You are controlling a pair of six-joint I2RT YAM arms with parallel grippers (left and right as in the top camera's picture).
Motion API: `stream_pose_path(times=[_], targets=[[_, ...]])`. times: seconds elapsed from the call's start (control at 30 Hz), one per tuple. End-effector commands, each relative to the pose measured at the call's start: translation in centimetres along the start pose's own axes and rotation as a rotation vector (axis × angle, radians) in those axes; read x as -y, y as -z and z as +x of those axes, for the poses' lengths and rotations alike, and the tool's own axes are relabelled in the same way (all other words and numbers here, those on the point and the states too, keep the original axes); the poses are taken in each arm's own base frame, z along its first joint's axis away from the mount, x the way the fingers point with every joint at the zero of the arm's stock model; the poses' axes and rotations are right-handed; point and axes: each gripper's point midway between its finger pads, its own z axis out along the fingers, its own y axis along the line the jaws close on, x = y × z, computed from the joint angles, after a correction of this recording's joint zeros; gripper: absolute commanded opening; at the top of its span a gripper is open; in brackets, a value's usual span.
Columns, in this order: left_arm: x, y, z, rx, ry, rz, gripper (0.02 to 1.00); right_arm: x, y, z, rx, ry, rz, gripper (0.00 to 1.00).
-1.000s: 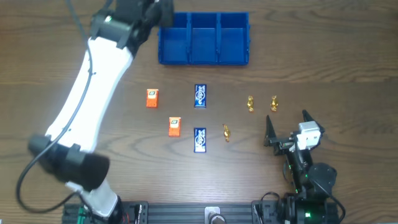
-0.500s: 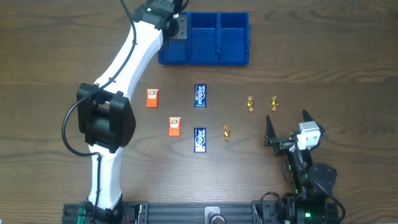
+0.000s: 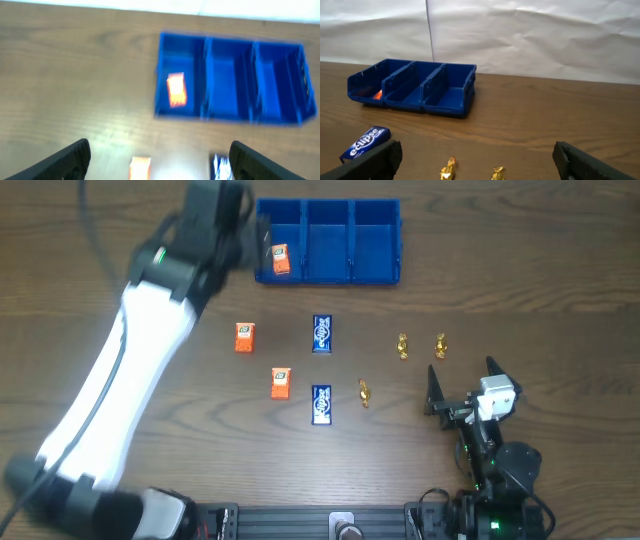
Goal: Sort Candies Into Trays
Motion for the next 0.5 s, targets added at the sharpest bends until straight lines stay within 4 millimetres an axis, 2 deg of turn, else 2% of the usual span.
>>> stream_pose_path(times=[0.03,0.17,0.23,0.5], targets=[[-3.5,-4.2,12.0,-0.254,-0.016,-0.112,0.877,0.0,0.0,0.1,-0.001,0.011,0.0,1.0],[-4.7,-7.2,17.2,-0.342,-0.025,-0.134,0.866,0.0,0.0,0.1,-0.001,0.011,0.0,0.998],[-5.0,-8.4,18.9,-0.388,-0.031,-0.15,0.855,0.0,0.0,0.1,-0.001,0.011,0.0,0.998],[-5.3,-12.1,21.8,-0.474,-0.033,-0.152,0.831,0.0,0.0,0.1,-0.001,0.011,0.0,0.998]])
